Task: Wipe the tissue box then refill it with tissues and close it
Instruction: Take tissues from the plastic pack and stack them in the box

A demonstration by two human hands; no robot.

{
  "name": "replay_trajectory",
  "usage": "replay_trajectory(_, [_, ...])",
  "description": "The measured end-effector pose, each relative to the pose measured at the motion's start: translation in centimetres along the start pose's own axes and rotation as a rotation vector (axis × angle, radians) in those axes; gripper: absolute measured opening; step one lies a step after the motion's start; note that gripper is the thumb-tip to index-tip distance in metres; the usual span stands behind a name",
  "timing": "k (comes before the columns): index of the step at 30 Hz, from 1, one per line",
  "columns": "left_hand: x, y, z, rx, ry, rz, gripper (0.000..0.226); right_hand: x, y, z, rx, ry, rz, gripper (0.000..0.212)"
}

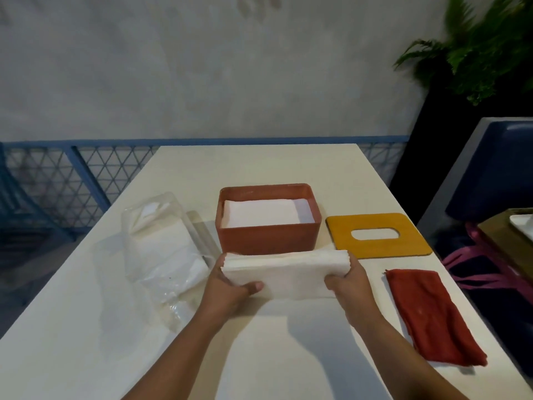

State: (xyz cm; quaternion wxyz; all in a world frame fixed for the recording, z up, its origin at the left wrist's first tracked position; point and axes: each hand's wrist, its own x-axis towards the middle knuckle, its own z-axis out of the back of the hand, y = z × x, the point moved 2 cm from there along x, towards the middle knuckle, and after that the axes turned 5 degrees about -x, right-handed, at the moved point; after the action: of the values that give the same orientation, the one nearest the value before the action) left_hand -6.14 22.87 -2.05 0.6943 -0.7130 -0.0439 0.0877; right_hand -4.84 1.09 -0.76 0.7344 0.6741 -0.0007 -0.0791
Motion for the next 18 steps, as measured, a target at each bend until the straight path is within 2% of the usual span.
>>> replay_trajectory(2, [-0.4, 0.2, -0.5, 0.001, -0.027, 0.027, 0.061, 0.4, -0.3, 0.1, 0.015, 0.012, -0.017, 0.061])
replay_trajectory(4, [-0.3, 0.0, -0.5, 0.006, -0.051, 0.041, 0.054, 0.7, -0.1, 0.4, -0.028, 0.012, -0.008, 0.058])
replay_trajectory(6, [-0.2, -1.1, -0.4, 0.023, -0.06, 0.029, 0.049, 0.9, 0.4, 0.9, -0.101, 0.002, 0.063, 0.061])
replay_trajectory(8, [-0.2, -3.1, -0.5, 0.129, -0.034, 0.002, 0.052, 0.7, 1.6, 1.4, -0.198, -0.057, 0.233, 0.069])
replay_trajectory(10, [-0.2, -5.5, -0.9, 0.23, 0.047, -0.06, 0.048, 0.3, 3.6, 1.6, -0.428, -0.098, 0.537, 0.072])
replay_trajectory(11, [-0.2, -6.6, -1.2, 0.283, 0.092, -0.11, 0.045, 0.1, 4.6, 1.4, -0.546, -0.048, 0.662, 0.073])
replay_trajectory(13, [-0.2, -8.7, -1.8, 0.415, 0.162, -0.205, 0.036, -0.4, 6.3, 0.3, -0.698, 0.135, 0.734, 0.071])
replay_trajectory(15, [-0.4, -10.4, -2.5, 0.511, 0.196, -0.265, 0.033, -0.7, 6.9, -0.9, -0.743, 0.278, 0.672, 0.057])
replay_trajectory(18, [-0.4, -12.4, -2.5, 0.484, 0.165, -0.292, 0.033, -0.9, 7.4, -1.5, -0.561, 0.29, 0.547, 0.016])
